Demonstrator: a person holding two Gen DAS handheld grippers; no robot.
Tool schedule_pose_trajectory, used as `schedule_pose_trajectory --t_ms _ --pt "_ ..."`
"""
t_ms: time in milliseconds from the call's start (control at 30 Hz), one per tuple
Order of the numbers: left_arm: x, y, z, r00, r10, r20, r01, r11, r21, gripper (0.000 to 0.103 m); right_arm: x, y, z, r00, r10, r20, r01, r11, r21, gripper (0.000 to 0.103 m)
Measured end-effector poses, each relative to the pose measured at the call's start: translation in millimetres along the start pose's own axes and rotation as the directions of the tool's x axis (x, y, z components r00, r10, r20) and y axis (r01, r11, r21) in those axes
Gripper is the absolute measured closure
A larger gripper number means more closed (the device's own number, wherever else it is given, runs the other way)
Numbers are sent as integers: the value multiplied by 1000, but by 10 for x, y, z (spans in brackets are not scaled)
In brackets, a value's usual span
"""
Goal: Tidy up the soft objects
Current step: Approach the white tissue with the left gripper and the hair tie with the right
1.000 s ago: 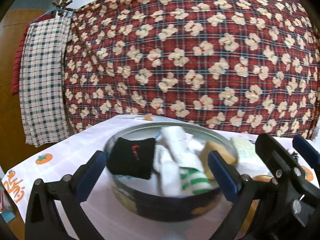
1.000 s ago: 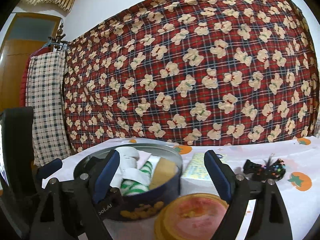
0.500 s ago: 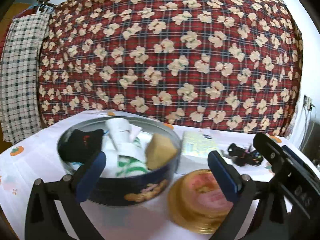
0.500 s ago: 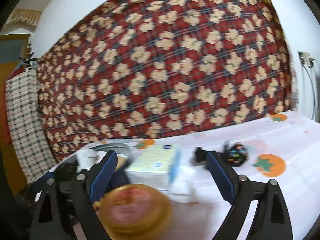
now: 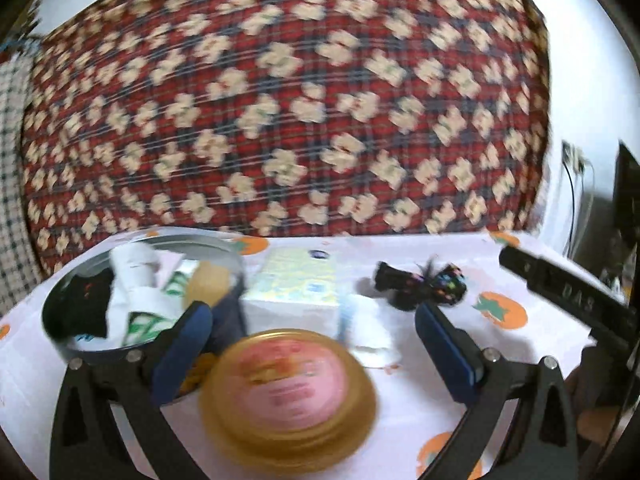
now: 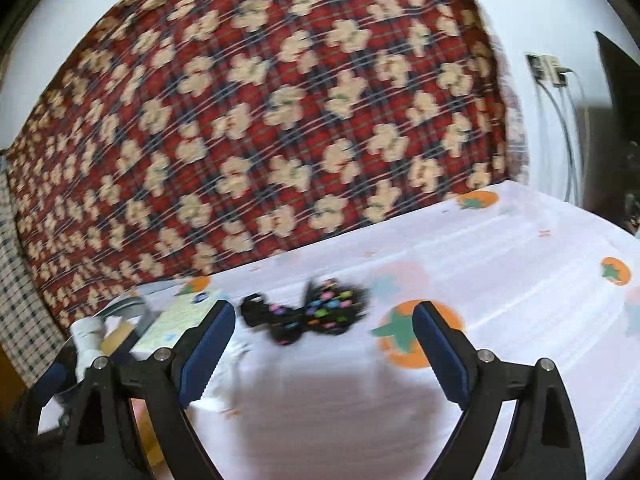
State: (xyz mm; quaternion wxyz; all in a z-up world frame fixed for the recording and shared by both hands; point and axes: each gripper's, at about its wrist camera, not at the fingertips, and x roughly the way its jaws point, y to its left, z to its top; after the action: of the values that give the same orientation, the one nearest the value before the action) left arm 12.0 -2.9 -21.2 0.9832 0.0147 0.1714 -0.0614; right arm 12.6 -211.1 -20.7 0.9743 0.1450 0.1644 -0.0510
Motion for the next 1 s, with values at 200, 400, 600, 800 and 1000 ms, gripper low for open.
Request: schedule_pose_trajectory --t_ms 200,400,600,800,1000 --pt "270 -570 82 997 26 -78 -17 993 120 3 -15 -290 98 999 -48 16 48 998 37 11" --pt "715 -886 93 964 105 -244 -78 990 119 11 -28 -472 173 997 -68 24 67 997 50 11" --pt "1086 -917 51 904 174 -391 -168 985 48 17 -2 -623 216 997 -77 12 76 995 64 11" --pt "1277 -904 28 853 239 -464 -276 961 -11 17 43 -691 229 998 -64 -15 65 994 83 11" --pt "1486 -934 74 810 260 -525 -321 947 -27 3 36 -702 224 998 -52 -17 53 994 91 11"
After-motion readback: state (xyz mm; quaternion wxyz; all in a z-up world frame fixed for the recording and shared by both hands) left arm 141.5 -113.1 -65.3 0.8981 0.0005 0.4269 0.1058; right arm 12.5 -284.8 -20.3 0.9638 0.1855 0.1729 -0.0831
